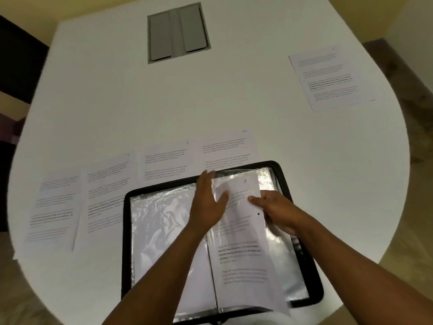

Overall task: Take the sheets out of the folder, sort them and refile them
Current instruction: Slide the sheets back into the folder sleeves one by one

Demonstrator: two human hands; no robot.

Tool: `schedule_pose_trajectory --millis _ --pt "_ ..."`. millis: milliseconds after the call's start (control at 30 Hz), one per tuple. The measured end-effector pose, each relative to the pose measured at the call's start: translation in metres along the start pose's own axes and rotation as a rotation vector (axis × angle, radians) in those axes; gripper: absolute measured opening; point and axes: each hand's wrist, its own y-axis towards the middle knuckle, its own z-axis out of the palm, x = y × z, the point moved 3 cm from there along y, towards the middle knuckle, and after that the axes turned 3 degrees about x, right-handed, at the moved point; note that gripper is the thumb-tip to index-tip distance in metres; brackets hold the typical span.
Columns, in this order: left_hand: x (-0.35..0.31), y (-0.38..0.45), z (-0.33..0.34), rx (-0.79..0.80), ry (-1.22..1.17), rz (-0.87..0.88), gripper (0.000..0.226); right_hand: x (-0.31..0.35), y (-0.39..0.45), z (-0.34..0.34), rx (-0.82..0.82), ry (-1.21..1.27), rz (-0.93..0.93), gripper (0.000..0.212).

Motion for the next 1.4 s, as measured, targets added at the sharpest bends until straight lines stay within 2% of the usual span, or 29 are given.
schedule_pose_trajectory --millis 67,133,233,333,433,467,567,633,700,767,833,900,1000,1100,1200,1300,1400 --pt "-0.009 -0.027 -0.004 -0.021 -0.079 -0.010 0.050 0.005 0.001 0.017 0.066 0.155 -0.021 0.033" --pt "-0.014 -0.051 -0.009 -0.027 -0.135 -0.097 0.038 0.011 0.002 0.037 0.106 0.291 -0.032 0.034" --pt "-0.014 -0.083 -0.022 -0.006 -0.241 -0.212 0.059 0.019 0.001 0.070 0.139 0.365 -0.031 0.032" --pt "-0.010 -0.107 -0.044 0.058 -0.279 -0.218 0.069 0.024 -0.001 0.108 0.180 0.402 -0.037 0.034" --pt "0.005 -0.125 -0.067 0.146 -0.339 -0.282 0.081 0.026 -0.003 0.145 0.258 0.356 -0.045 0.048" --pt "0.014 -0.129 -0.075 0.133 -0.381 -0.311 0.078 0.026 -0.002 0.156 0.282 0.327 -0.041 0.052" --pt "0.042 -0.139 -0.108 -0.009 -0.500 -0.415 0.046 0.021 -0.001 0.187 0.368 0.282 0.002 0.054" --pt "0.071 -0.142 -0.127 -0.074 -0.460 -0.466 0.037 0.014 0.000 0.204 0.364 0.194 -0.019 0.057" --pt "0.100 -0.141 -0.141 -0.115 -0.401 -0.489 0.026 0.005 -0.001 0.215 0.282 -0.019 -0.105 0.065" --pt "0.128 -0.138 -0.148 -0.162 -0.334 -0.525 0.016 -0.007 0.001 0.216 0.111 -0.406 -0.216 0.066" --pt "0.155 -0.133 -0.148 -0.179 -0.278 -0.558 0.012 -0.024 0.004 0.212 -0.032 -0.787 -0.303 0.048" --pt "0.175 -0.129 -0.145 -0.187 -0.198 -0.564 0.019 -0.046 0.007 0.209 -0.036 -1.049 -0.317 0.055" --pt "0.187 -0.132 -0.136 -0.230 -0.040 -0.521 0.047 -0.077 0.012 0.205 -0.005 -1.353 -0.258 0.076" --pt "0.181 -0.146 -0.122 -0.249 0.184 -0.289 0.069 -0.095 0.012 0.210 -0.020 -1.456 -0.232 0.085" --pt "0.186 -0.154 -0.103 -0.054 0.419 -0.066 0.071 -0.105 0.008 0.218 -0.010 -1.484 -0.206 0.084" --pt "0.189 -0.158 -0.085 0.177 0.510 -0.043 0.071 -0.102 0.004 0.221 -0.008 -1.474 -0.190 0.080" --pt "0.188 -0.157 -0.079 0.241 0.590 -0.061 0.070 -0.097 -0.003 0.219 0.005 -1.433 -0.165 0.076"
